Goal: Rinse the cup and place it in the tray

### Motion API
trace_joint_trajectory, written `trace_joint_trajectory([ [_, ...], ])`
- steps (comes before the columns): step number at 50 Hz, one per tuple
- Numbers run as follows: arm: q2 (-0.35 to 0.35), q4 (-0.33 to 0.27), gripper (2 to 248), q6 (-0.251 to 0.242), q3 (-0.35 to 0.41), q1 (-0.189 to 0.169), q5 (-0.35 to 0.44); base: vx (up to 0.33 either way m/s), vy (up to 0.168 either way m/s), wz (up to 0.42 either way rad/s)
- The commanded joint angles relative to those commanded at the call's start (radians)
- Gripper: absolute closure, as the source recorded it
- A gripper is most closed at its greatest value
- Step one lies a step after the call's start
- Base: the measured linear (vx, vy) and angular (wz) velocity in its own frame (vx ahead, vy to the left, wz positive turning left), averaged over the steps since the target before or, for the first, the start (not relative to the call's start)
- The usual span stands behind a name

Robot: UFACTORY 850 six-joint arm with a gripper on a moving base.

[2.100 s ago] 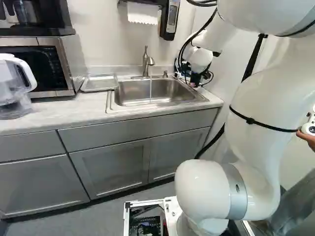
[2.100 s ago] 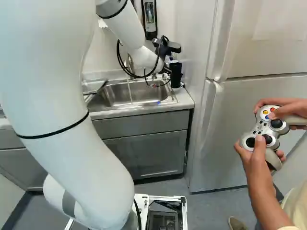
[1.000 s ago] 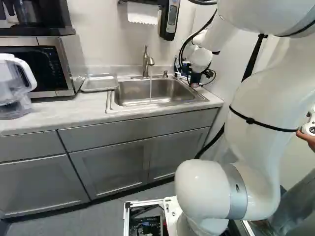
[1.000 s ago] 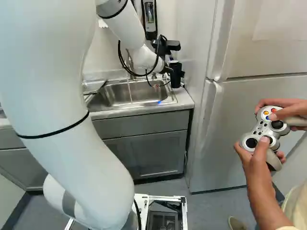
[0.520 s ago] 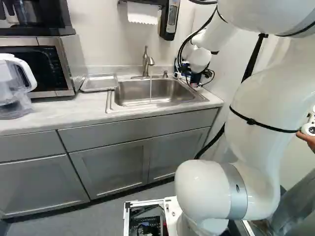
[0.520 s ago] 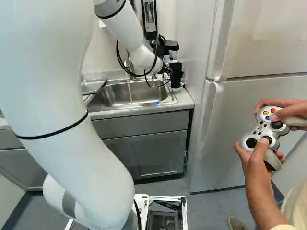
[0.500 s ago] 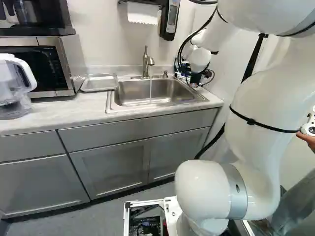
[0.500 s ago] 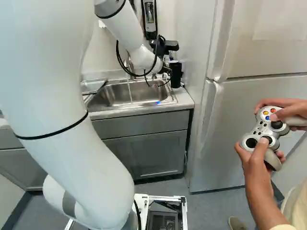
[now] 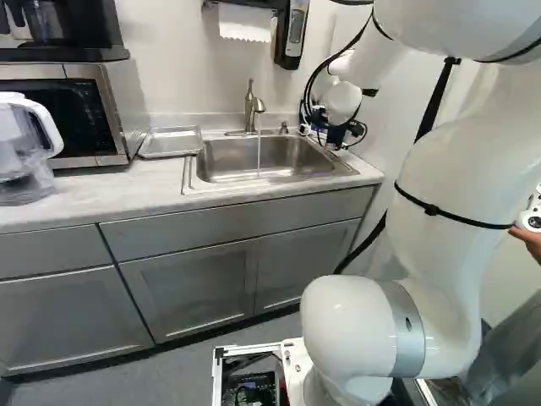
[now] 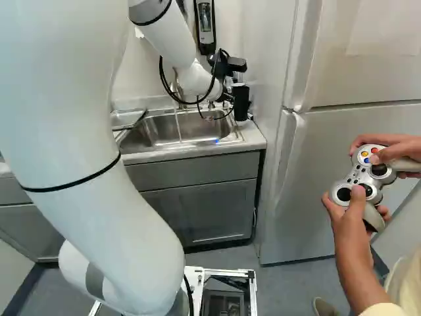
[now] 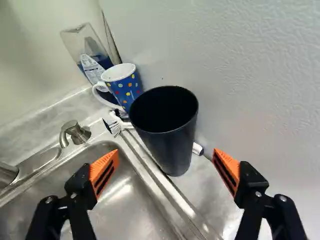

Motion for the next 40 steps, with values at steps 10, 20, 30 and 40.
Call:
trace_joint_trajectory([
  [10,-0.026,0.051,3,0.000,-0.028,0.003,0.000,0.000,0.000,0.000],
  [20,-0.059,0.098,3,0.000,-0.063,0.007,0.000,0.000,0.000,0.000],
  [30,-0.060,0.107,3,0.000,-0.066,0.005,0.000,0.000,0.000,0.000],
  [40,-0.061,0.107,3,0.000,-0.066,0.004,0.000,0.000,0.000,0.000],
])
